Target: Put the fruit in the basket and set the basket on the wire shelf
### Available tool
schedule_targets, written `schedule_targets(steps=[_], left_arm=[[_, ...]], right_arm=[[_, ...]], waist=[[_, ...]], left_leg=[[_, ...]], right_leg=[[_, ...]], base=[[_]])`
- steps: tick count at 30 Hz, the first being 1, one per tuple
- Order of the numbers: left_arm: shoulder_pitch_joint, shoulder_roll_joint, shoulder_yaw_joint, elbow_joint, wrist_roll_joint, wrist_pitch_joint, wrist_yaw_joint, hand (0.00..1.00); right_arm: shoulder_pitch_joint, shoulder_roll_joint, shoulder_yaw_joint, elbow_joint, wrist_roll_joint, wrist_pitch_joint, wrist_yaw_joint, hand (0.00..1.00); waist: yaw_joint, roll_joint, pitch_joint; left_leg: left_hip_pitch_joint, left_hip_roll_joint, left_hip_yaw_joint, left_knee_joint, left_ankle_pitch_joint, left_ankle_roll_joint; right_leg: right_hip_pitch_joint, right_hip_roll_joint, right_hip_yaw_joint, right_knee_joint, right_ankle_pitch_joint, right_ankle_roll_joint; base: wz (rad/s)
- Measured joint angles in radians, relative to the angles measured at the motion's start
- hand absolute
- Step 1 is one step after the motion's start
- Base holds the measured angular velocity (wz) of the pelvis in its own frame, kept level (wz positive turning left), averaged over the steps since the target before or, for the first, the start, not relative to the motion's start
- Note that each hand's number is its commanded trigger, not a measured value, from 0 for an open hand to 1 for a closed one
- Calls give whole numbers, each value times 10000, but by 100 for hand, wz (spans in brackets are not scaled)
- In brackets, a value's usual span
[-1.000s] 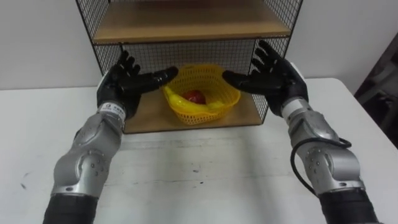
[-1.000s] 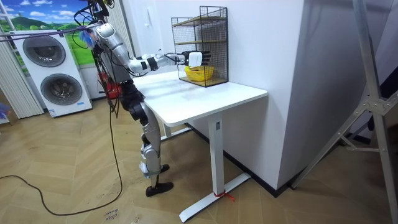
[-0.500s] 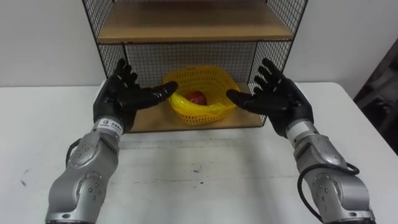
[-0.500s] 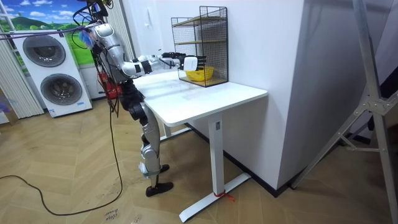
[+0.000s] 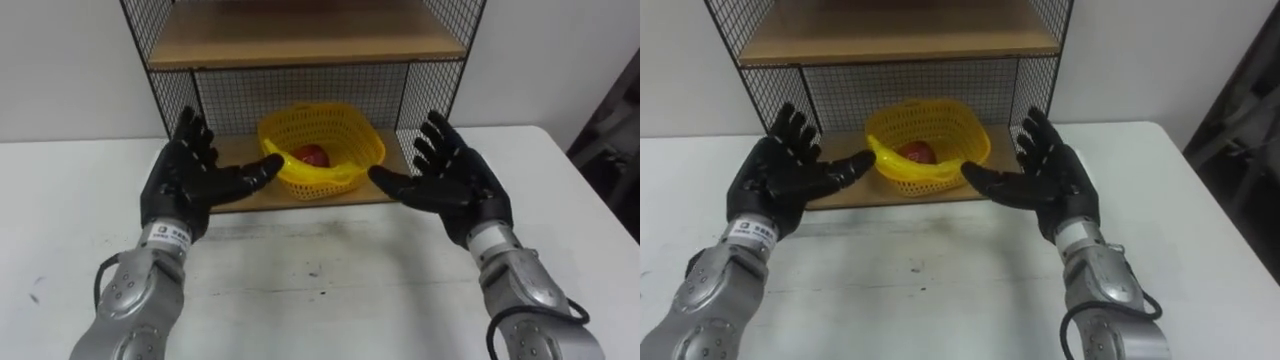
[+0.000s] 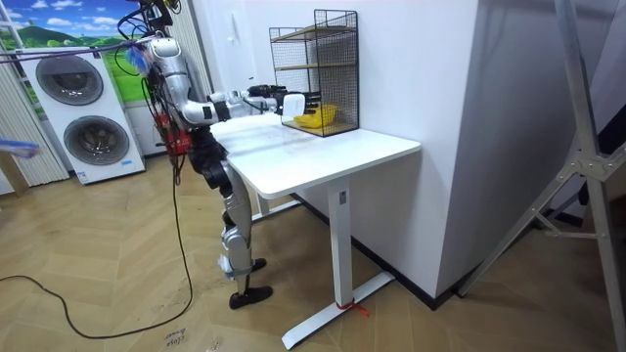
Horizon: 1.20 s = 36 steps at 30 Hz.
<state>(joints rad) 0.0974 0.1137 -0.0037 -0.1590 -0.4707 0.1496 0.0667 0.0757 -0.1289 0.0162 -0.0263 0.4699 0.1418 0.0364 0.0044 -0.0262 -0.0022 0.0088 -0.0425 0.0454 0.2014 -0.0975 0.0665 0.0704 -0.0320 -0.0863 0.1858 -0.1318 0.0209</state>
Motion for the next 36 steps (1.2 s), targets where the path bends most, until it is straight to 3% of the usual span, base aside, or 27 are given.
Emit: schedule_targets(steps=[2,6,8,10,12,15,18,23,25,28,33,36], left_arm=[[312,19,19,-1,267,-314,-155,0],[623,41,42,-170,338,-495,-468,0],[692,221,162,-300,794,-668,-776,0],[965,297,516,-757,1104,-696,-983,0],[1214,471,810,-1110,1313,-803,-1146,0],[1430,1037,981,-1287,1316,-922,-1243,0],[1609,1379,1888,-1569,1072,-927,-1247,0],[1715,1384,4220,-2343,889,-1287,-735,0],[1878,1381,5539,-2697,860,-1683,-202,0],[2131,1393,6918,-2880,697,-2027,835,0],[2297,1394,8683,-2872,662,-2260,2526,0],[2682,1407,9608,-2626,-86,-2619,3479,0]], right_arm=[[546,1,-14,-9,8,-226,96,0],[1066,-16,-210,-231,26,-344,258,0],[1349,-117,-413,-455,6,-621,508,0],[1656,-225,-764,-903,47,-632,573,0],[1857,-295,-1218,-1240,52,-691,547,0],[2088,-712,-1635,-1544,-86,-987,289,0],[2312,-899,-2309,-2056,-79,-1002,-100,0],[2413,-1026,-4005,-2754,-96,-1081,-1100,0],[2487,-1056,-4908,-3151,-362,-1134,-1469,0],[2625,-1192,-5904,-3659,-524,-1236,-2430,0],[2618,-1464,-7326,-3883,-804,-1447,-4005,0],[2750,-1703,-8087,-3877,-792,-1655,-4992,0]], waist=[[19,16,-9],[17,75,-12],[41,133,20],[-17,192,28],[-27,230,24],[-12,275,1],[-3,331,-15],[41,358,34],[30,374,22],[35,396,-14],[63,356,-48],[40,352,-55]], left_leg=[[1,-4,-3,3,0,0],[-24,-12,-5,-5,-3,4],[-29,-7,11,-11,-2,2],[-70,-9,16,-6,-2,3],[-85,-6,30,-15,2,0],[-81,11,65,-16,3,-2],[-131,24,76,-20,-1,-1],[-180,24,48,-20,2,-5],[-180,24,36,-29,5,-11],[-174,24,37,-27,3,-11],[-177,9,-11,-25,2,-14],[-180,-13,-60,-30,12,-30]], right_leg=[[2,-8,-1,1,-11,-15],[-30,-16,9,3,-44,-49],[-50,-13,39,9,-41,-50],[-92,-13,39,5,-36,-44],[-112,-14,26,5,-27,-34],[-125,-9,27,6,-2,-19],[-184,1,50,11,-26,-60],[-216,3,45,-2,-31,-61],[-219,-19,24,-1,-36,-59],[-219,-49,18,9,-46,-67],[-209,-78,-54,34,-68,-69],[-208,-109,-120,46,-84,-72]], base=[[0],[0],[0],[0],[0],[-4],[-2],[3],[0],[0],[2],[3]])
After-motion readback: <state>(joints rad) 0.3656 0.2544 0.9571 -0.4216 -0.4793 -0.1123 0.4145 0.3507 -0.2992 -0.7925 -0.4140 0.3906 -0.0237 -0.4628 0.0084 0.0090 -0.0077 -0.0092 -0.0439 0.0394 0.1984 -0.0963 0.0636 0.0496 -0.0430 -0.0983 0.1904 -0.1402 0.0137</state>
